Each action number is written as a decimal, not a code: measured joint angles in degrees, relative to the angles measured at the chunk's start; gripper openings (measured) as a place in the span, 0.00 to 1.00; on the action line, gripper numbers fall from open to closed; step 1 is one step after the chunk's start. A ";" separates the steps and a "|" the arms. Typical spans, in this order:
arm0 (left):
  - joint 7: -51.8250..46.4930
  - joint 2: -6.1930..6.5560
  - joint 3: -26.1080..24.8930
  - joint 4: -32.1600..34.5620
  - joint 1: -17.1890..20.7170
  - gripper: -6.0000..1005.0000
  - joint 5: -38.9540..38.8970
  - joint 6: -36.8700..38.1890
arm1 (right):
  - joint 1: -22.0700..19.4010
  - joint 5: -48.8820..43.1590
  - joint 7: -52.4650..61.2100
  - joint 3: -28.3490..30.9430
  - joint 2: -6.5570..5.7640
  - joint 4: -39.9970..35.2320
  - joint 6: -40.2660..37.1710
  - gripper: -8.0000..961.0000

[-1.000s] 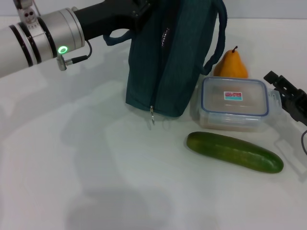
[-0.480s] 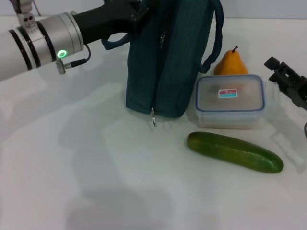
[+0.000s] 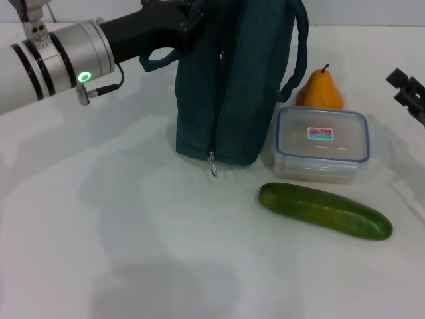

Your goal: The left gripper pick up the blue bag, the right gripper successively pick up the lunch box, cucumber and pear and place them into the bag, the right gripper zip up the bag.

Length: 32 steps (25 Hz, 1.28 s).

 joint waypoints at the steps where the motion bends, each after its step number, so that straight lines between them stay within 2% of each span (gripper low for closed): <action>1: 0.00 0.00 0.00 0.00 0.00 0.05 0.00 -0.10 | -0.71 -0.29 -1.02 -0.69 -0.04 -1.06 -0.70 0.92; 6: -0.05 0.01 0.00 0.00 -0.50 0.05 0.00 -0.27 | -4.98 -2.51 -10.48 -6.42 -0.81 -8.28 -4.98 0.92; 9: -0.01 -0.03 0.00 0.00 -0.68 0.05 -0.98 -0.29 | -6.63 -7.18 -17.86 -8.56 -1.94 -11.21 -9.13 0.92; 16: 0.60 -0.08 0.00 -1.26 -0.34 0.05 -5.07 -0.40 | -8.10 -18.98 -25.23 -8.41 -4.74 -11.60 -15.88 0.92; 23: 0.63 -0.09 0.00 -2.03 -0.41 0.05 -7.32 -0.43 | -9.46 -19.46 -26.91 -8.03 -5.20 -11.63 -15.19 0.92; 32: 0.62 -0.08 0.00 -2.45 -0.80 0.05 -7.66 -0.48 | -8.35 -19.87 -26.58 -8.64 -4.79 -11.63 -12.80 0.92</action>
